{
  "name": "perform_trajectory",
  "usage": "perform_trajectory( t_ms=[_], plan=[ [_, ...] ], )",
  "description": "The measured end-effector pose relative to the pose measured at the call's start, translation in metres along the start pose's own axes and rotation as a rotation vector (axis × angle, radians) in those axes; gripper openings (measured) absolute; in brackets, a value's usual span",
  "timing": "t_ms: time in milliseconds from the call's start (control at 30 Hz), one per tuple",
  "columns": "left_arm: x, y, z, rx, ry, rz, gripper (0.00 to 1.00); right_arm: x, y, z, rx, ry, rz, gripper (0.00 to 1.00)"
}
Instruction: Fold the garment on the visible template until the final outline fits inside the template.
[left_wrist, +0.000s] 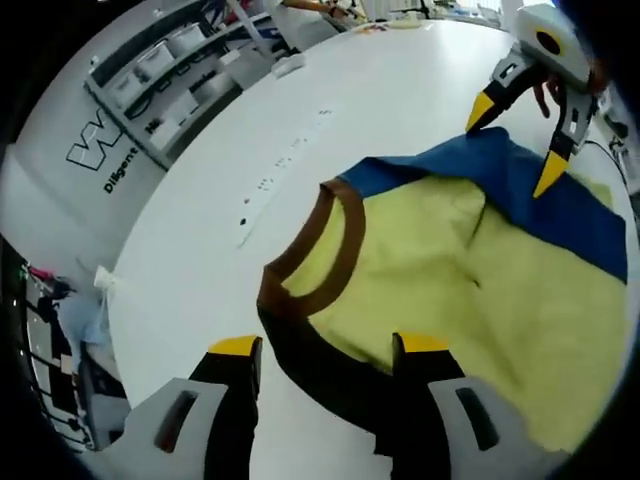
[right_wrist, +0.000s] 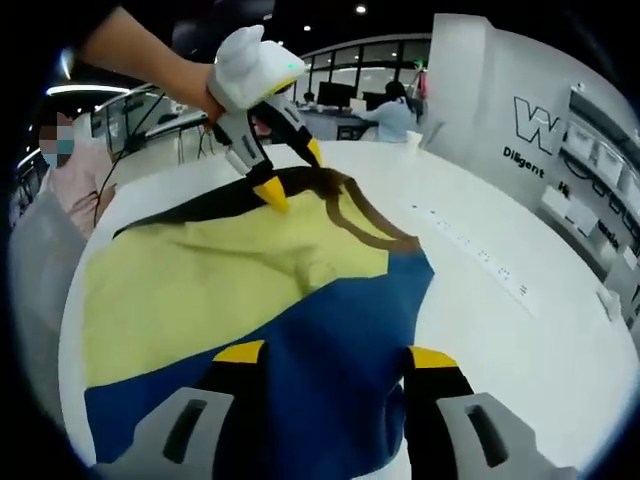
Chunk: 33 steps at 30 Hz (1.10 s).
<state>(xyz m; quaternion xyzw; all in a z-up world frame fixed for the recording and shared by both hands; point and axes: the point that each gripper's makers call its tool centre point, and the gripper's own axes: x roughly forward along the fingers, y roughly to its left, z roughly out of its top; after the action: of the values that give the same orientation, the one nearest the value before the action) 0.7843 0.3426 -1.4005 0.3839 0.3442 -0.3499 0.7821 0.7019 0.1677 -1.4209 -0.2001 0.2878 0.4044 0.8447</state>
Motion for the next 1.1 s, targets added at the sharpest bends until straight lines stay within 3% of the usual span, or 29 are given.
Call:
perform_trajectory(
  t_ms=[200, 333, 467, 533, 900, 1100],
  plan=[
    [-0.001, -0.001, -0.005, 0.008, -0.018, -0.015, 0.66, 0.0, 0.004, -0.009, -0.021, 0.031, -0.003, 0.57],
    [-0.004, -0.01, -0.012, 0.003, -0.022, -0.031, 0.72, -0.002, 0.004, -0.025, -0.048, 0.097, -0.01, 0.58],
    [-0.011, -0.029, -0.02, 0.05, -0.03, -0.06, 0.71, -0.005, 0.003, -0.03, -0.04, 0.087, -0.02, 0.6],
    [-0.006, -0.029, -0.028, 0.039, -0.014, -0.069, 0.72, -0.005, 0.0, -0.03, -0.025, 0.085, -0.026, 0.62],
    [-0.016, -0.036, -0.038, 0.059, -0.004, -0.097, 0.71, -0.012, -0.006, -0.036, -0.03, 0.104, -0.044, 0.68],
    [-0.026, -0.056, -0.055, 0.094, 0.015, -0.14, 0.68, -0.018, -0.013, -0.041, -0.026, 0.117, -0.073, 0.74]
  ],
)
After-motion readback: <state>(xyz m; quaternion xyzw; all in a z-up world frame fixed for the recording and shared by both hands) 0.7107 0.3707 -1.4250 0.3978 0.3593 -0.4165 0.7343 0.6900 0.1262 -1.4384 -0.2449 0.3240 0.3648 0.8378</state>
